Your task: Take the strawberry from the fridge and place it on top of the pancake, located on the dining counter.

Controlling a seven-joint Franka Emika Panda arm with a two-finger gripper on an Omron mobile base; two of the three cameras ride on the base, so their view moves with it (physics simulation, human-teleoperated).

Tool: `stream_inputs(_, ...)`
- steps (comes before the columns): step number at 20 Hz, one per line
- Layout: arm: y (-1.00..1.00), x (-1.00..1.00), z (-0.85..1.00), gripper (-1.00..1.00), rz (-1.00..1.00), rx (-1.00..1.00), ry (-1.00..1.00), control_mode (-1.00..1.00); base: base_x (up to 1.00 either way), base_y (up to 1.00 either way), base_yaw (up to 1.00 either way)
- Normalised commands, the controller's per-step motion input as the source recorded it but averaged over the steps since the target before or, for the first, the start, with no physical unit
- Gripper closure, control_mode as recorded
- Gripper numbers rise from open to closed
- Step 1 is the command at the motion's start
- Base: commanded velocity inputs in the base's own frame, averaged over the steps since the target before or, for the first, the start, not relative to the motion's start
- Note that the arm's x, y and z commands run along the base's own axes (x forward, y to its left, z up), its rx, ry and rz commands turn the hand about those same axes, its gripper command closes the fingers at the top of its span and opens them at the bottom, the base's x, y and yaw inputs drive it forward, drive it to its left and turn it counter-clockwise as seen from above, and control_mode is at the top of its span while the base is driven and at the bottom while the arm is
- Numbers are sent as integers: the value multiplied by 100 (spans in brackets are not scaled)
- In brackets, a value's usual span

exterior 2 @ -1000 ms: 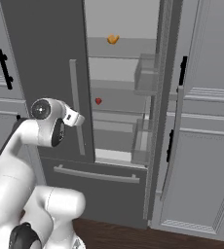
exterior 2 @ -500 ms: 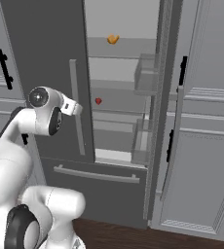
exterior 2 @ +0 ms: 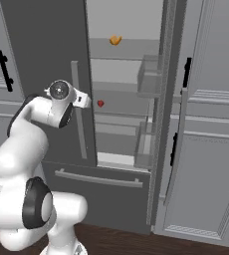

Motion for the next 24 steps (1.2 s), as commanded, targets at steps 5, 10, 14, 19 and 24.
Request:
stream_inputs(5, 14, 9, 23, -100, 0, -21, 4, -100, 0, 0, 0)
stream_inputs(10, 33, 20, 5, -100, 0, -21, 12, -100, 0, 0, 0)
stream_inputs(14, 0, 12, -5, -100, 0, -2, 7, -100, 0, 0, 0)
stream_inputs(19, -1, 27, -8, -100, 0, 0, 3, -100, 0, 0, 0)
stream_inputs(24, -10, 22, -22, -100, -1, 0, -4, -100, 0, 0, 0)
